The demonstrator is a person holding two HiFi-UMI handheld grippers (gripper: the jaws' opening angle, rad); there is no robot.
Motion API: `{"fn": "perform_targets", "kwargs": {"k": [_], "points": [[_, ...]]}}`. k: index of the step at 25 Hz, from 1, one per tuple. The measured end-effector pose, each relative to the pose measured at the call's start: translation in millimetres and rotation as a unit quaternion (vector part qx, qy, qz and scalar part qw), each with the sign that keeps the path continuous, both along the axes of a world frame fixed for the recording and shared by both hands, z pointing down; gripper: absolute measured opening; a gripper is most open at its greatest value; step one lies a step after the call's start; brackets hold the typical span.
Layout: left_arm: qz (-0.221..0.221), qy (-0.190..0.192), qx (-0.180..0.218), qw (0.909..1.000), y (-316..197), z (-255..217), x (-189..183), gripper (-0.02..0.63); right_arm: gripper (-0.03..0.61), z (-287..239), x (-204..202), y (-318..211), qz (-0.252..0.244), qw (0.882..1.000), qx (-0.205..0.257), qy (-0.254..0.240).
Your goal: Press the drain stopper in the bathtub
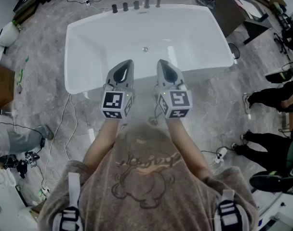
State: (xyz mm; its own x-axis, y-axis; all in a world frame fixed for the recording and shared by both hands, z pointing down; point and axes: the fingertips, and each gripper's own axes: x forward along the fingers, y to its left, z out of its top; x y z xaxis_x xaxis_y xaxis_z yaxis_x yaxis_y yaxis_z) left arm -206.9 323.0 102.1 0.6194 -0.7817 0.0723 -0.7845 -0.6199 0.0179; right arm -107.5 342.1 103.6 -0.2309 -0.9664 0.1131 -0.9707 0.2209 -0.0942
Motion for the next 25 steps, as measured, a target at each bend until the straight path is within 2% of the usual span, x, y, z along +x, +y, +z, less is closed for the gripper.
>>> {"fn": "perform_targets", "kwargs": {"k": [9,25], "points": [[-0.003,-0.004,-0.001,1.0,-7.5,-1.1,5.4,0.005,-0.003,2.1,2.2,-9.6,-0.006,1.0,-0.003,-0.003],[-0.035,-0.004,-0.002,0.9994,-35.9,1.8,56.0,0.005,-0.003,4.0,69.6,-41.6,-0.063,0.998,0.004,-0.004]]}}
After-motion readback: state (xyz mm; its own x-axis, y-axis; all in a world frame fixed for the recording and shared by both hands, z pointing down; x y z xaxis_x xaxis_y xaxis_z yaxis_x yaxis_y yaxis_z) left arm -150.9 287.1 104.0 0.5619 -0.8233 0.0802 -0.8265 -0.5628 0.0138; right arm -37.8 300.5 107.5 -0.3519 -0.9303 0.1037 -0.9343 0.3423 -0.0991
